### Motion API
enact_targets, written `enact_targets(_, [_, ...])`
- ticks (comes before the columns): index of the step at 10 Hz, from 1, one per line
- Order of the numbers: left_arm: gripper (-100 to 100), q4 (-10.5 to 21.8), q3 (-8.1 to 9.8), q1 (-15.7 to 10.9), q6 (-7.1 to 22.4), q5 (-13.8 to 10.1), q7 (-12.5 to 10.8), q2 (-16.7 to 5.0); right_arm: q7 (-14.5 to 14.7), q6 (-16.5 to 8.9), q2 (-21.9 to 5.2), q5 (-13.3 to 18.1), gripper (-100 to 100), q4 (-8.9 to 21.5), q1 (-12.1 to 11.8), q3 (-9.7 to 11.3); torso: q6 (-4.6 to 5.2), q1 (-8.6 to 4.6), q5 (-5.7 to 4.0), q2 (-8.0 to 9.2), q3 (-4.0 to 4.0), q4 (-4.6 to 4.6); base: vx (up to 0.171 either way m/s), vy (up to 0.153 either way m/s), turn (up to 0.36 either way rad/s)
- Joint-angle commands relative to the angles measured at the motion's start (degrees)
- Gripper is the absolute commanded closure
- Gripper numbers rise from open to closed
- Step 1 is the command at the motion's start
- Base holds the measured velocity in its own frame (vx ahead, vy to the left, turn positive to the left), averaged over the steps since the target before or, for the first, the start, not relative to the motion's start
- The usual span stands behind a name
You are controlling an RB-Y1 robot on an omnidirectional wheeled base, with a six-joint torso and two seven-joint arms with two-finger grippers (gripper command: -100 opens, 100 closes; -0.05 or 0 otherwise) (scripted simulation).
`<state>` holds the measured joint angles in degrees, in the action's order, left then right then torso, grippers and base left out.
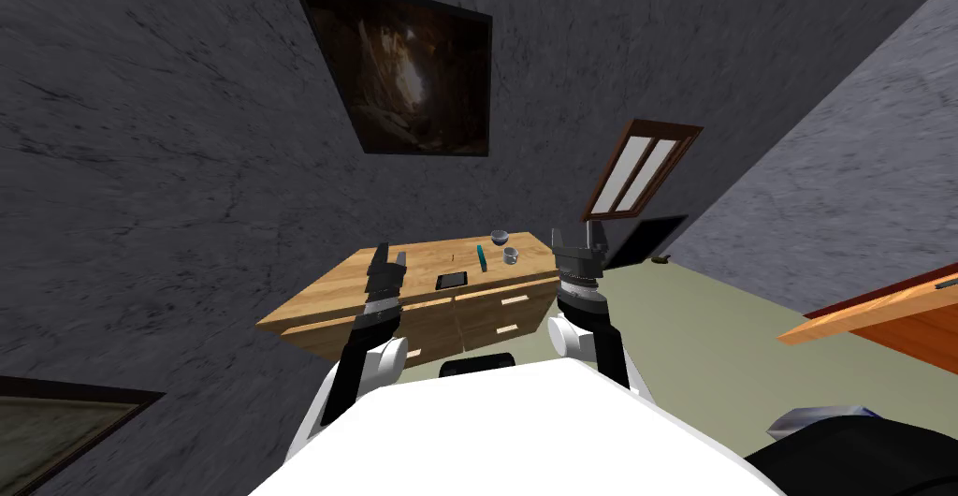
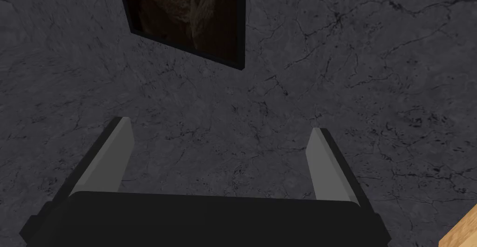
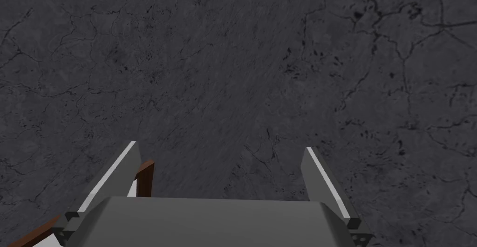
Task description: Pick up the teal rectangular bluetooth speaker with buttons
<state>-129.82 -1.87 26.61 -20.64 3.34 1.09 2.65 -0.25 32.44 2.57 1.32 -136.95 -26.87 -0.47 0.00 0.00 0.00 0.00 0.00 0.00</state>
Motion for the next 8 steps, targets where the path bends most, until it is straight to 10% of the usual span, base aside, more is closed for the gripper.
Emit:
enact_targets(1, [-100, 0.31, -0.26, -0.20, 1.18, -0.52, 0.26, -2.63, 0.00, 0.00, 0.00, 0.00, 0, 0.00, 0.00, 0.00, 0.00, 0.00, 0.00, 0.00, 0.00, 0.00, -0.016, -0.010, -0.054])
enact_targets(8, [-100, 2.80, -2.01, -2.05, 10.35, -4.77, 2.39, -13.53, 0.00, 0.00, 0.00, 0.00, 0, 0.00, 0.01, 0.00, -0.01, -0.13, -0.03, 0.26, 0.15, 0.06, -0.063, -0.033, -0.099])
